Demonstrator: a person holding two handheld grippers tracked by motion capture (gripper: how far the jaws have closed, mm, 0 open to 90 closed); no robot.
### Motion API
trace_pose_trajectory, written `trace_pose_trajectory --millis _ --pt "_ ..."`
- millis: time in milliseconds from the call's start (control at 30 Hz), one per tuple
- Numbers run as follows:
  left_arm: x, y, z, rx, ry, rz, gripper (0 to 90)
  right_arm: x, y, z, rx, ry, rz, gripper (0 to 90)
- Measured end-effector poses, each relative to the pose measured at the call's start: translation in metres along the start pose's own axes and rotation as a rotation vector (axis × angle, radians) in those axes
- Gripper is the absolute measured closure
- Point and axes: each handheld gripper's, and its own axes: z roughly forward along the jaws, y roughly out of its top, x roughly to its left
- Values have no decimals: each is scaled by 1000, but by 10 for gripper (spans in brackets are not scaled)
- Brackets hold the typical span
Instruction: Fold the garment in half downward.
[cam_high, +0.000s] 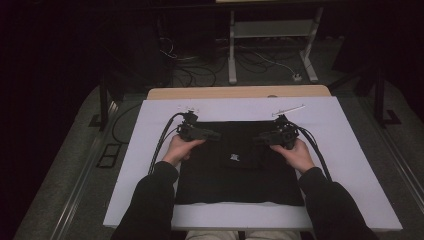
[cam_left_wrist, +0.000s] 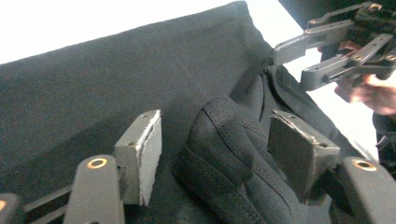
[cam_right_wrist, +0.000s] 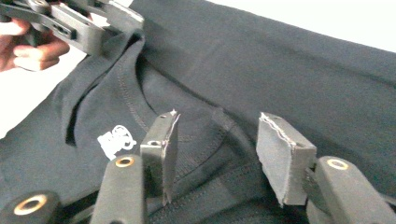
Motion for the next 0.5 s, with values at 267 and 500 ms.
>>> trace_pose_trajectory --millis 267,500 --pt "1 -1 0 20 20 -8 520 -2 -1 1 29 -40 -8 621" --pt "-1 -1 -2 29 13 17 651 0 -3 3 64 -41 -52 775"
